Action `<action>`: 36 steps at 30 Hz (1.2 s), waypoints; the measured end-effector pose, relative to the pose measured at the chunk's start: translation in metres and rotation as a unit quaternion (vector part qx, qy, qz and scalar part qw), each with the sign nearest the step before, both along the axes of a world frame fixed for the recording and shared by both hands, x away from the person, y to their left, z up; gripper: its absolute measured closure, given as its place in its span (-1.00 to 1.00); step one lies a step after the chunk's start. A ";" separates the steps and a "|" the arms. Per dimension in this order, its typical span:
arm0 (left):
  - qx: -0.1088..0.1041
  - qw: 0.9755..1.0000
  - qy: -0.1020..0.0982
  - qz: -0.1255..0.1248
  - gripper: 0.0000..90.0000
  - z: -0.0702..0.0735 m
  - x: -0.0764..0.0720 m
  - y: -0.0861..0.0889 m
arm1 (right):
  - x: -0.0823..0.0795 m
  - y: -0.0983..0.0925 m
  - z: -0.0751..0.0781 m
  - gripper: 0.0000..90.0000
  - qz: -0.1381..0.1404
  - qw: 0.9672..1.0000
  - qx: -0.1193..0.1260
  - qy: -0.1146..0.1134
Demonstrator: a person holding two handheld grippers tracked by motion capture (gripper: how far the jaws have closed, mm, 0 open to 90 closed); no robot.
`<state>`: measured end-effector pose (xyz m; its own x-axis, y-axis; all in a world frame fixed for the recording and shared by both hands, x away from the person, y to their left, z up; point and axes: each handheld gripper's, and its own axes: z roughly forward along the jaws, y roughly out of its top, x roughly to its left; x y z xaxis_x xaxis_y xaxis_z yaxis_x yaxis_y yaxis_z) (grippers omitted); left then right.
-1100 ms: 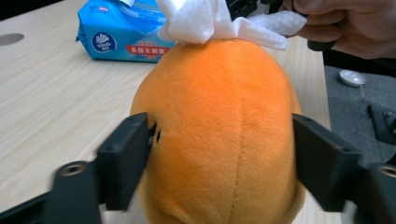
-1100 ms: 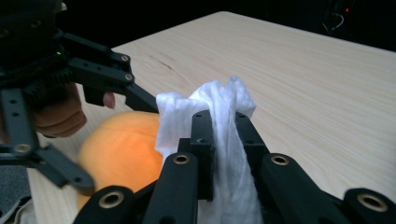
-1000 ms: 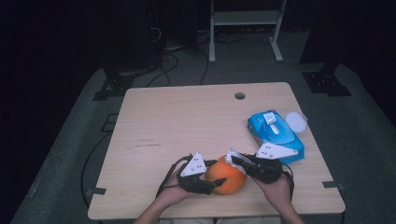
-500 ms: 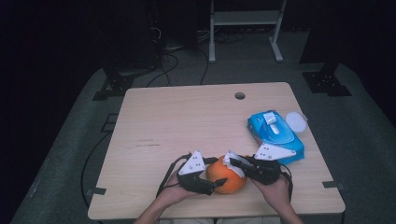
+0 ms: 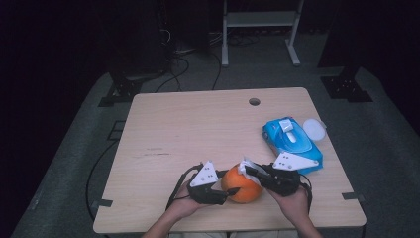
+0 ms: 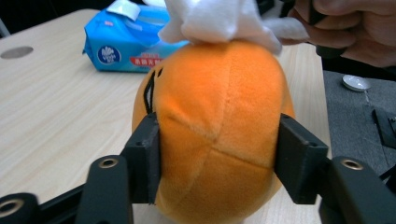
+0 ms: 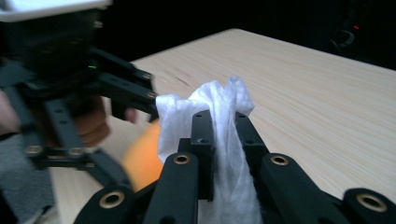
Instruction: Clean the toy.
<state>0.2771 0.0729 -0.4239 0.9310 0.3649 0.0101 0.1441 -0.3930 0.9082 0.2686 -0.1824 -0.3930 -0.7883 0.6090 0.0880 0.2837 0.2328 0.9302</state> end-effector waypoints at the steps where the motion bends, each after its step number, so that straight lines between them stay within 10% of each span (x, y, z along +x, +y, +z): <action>1: -0.001 1.000 0.000 0.000 -0.05 0.002 0.000 0.001 | -0.002 0.003 0.002 0.79 0.007 1.000 0.002 -0.003; 20: -0.021 1.000 0.012 0.007 0.00 0.007 0.001 0.004 | -0.006 0.008 0.005 0.79 0.019 1.000 0.005 -0.008; 29: -0.008 1.000 0.013 0.001 -0.79 -0.009 0.004 -0.011 | 0.009 -0.008 -0.009 0.79 -0.016 1.000 0.001 0.008; 32: 0.000 1.000 -0.002 0.004 -0.78 -0.011 0.002 -0.015 | 0.010 -0.009 -0.011 0.79 -0.021 1.000 0.001 0.011; 36: 0.000 1.000 -0.018 0.009 -0.23 -0.006 -0.001 -0.010 | 0.012 -0.014 -0.012 0.79 -0.023 1.000 0.012 0.017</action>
<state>0.2765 0.0631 -0.4304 0.9230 0.3824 0.0430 0.1195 -0.3911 0.9126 0.2801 -0.1959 -0.4053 -0.7551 0.6427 0.1293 0.3260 0.1969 0.9246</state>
